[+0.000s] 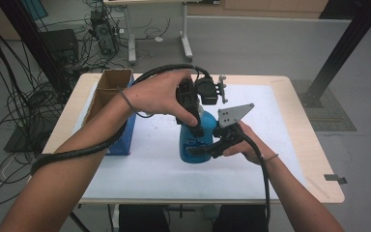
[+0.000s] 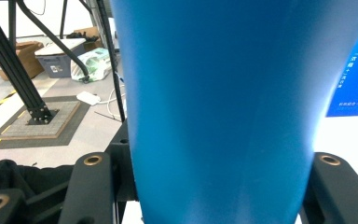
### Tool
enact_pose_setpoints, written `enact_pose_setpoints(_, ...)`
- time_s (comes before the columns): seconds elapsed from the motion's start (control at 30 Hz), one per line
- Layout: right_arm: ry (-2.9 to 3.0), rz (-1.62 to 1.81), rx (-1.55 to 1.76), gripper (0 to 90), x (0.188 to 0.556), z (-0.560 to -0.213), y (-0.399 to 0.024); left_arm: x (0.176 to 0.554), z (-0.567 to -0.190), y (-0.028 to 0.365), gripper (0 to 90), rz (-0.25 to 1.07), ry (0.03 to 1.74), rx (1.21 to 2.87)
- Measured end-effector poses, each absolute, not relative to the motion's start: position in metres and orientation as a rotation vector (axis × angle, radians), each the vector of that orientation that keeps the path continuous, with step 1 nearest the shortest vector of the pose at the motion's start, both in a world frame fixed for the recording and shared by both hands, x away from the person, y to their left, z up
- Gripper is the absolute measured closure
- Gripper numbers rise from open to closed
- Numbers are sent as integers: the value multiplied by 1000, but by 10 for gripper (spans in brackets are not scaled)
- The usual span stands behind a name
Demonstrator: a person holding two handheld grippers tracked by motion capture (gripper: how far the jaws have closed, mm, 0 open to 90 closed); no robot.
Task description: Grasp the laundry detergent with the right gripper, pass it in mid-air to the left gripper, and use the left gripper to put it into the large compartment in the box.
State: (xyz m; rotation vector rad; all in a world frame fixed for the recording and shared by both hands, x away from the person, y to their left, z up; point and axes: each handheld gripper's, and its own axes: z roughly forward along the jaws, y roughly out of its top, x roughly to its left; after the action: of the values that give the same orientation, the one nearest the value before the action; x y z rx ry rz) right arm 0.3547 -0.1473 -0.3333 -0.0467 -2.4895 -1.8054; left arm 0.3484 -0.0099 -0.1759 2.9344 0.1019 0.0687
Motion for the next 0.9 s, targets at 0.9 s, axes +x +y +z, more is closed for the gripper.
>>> enact_pose_setpoints(0.9,-2429,-1869,-191,69,353,-337,-147,346,-178,-7,377,114,137,2961)
